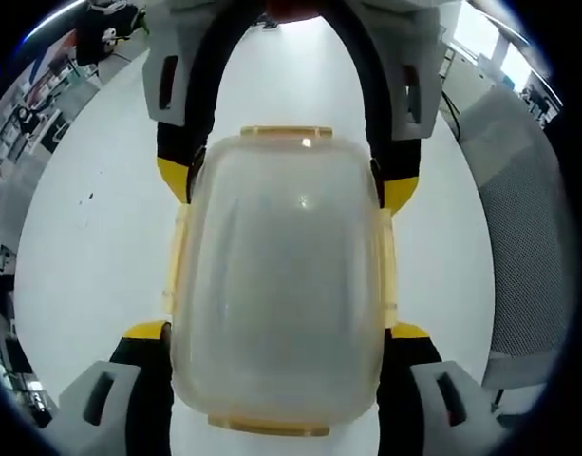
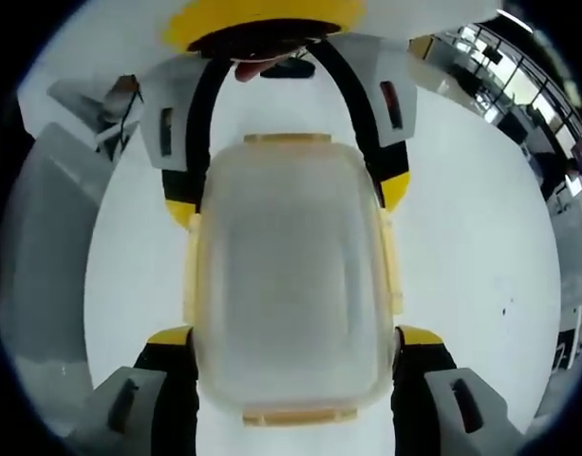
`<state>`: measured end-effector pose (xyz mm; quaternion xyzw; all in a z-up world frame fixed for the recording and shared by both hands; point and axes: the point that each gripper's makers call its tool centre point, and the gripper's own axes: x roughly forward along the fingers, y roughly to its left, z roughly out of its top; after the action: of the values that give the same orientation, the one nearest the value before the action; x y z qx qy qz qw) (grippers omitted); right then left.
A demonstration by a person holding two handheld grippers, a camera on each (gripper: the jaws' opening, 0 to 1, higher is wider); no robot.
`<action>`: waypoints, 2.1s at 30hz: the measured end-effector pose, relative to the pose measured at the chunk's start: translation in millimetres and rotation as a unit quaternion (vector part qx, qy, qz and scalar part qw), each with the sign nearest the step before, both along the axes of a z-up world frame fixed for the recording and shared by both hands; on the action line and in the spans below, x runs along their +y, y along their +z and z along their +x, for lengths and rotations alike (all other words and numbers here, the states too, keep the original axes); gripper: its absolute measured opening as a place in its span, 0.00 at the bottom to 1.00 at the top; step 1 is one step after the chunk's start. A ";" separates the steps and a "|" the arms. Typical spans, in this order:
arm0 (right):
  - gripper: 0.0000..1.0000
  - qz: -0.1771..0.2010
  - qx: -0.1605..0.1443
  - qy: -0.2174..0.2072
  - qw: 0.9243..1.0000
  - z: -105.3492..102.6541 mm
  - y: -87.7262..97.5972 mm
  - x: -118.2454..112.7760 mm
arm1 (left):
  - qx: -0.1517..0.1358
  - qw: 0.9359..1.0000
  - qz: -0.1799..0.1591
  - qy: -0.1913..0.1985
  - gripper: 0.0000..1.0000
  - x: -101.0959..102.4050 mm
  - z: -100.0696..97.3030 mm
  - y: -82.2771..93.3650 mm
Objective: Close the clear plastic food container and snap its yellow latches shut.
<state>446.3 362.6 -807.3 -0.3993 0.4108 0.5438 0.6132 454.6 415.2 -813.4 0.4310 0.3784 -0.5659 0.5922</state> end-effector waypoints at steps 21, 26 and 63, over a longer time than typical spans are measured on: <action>0.85 0.122 -0.033 -0.065 0.990 2.1 35.2 4.3 | -0.006 0.993 -0.106 0.059 0.93 3.7 -2.0 27.8; 0.86 0.156 -0.042 -0.089 0.983 -0.6 36.3 8.0 | -0.023 0.987 -0.146 0.067 0.92 0.6 -3.1 35.0; 0.96 0.427 -0.167 -0.359 0.813 28.6 84.6 -14.8 | -0.062 0.861 -0.412 0.293 0.94 5.4 6.3 60.7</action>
<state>474.9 347.9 -722.8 -0.0061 0.1432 0.3305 0.9329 460.9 420.6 -752.7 0.0512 0.1827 -0.4425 0.8765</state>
